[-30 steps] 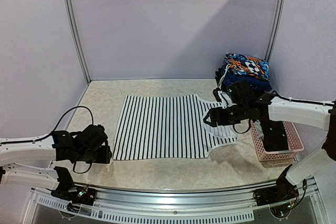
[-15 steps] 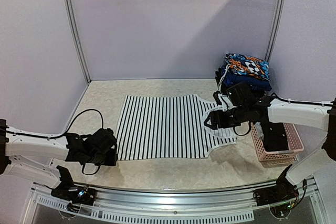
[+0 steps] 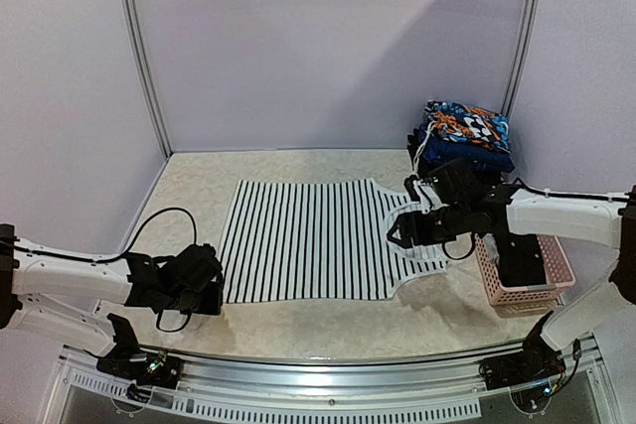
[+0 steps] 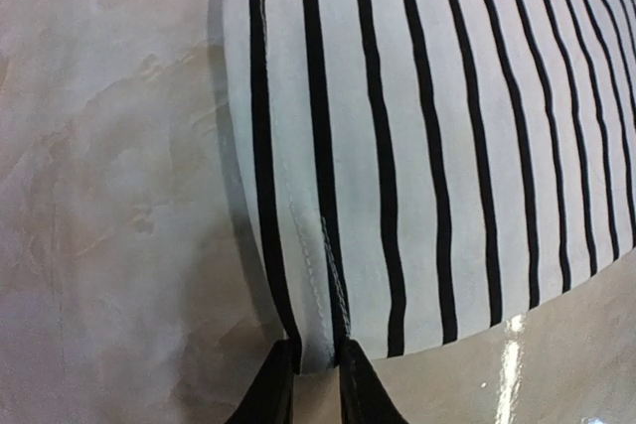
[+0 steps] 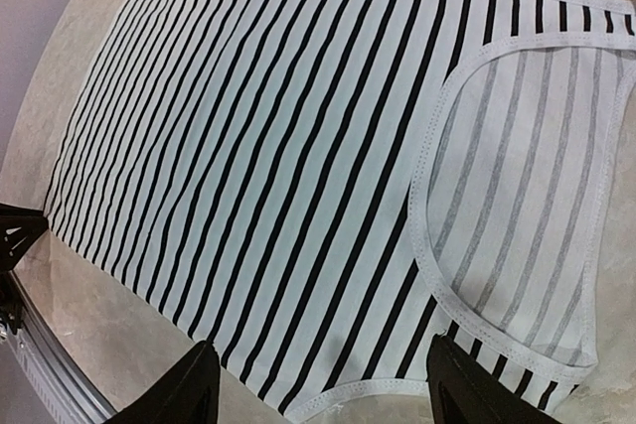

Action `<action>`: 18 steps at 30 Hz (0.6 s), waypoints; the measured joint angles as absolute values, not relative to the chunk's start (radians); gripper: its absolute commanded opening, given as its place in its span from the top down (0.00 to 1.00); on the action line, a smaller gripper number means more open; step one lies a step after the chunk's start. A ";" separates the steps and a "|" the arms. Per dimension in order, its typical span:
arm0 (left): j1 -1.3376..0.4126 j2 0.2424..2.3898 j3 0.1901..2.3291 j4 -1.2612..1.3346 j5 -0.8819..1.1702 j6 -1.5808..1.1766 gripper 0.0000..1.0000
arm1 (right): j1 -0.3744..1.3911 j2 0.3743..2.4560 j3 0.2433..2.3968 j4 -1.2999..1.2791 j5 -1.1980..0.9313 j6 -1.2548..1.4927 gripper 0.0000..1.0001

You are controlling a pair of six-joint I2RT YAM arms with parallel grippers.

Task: Fold and stack the mixed laundry pile
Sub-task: Pick up the flattened tank top from the center of the board.

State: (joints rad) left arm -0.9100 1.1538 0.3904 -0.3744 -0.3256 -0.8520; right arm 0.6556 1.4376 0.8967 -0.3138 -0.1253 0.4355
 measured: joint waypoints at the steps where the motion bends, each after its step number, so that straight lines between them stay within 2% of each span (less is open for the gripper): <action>1: -0.910 1.155 0.388 -0.371 -0.325 -0.853 0.92 | 0.656 1.438 0.890 -0.311 -0.125 0.438 0.28; 4: -0.911 1.162 0.385 -0.358 -0.326 -0.854 1.00 | 0.656 1.437 0.862 -0.307 -0.125 0.449 0.28; 11: -0.912 1.162 0.378 -0.333 -0.329 -0.854 1.00 | 0.662 1.418 0.773 -0.308 -0.139 0.490 0.29; 18: -0.912 1.158 0.377 -0.331 -0.332 -0.849 1.00 | 0.748 1.367 0.746 -0.352 -0.153 0.531 0.33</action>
State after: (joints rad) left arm -0.9123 1.1580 0.3767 -0.3309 -0.3317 -0.8490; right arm 0.7483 1.3670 0.7456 -0.3515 -0.1528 0.5308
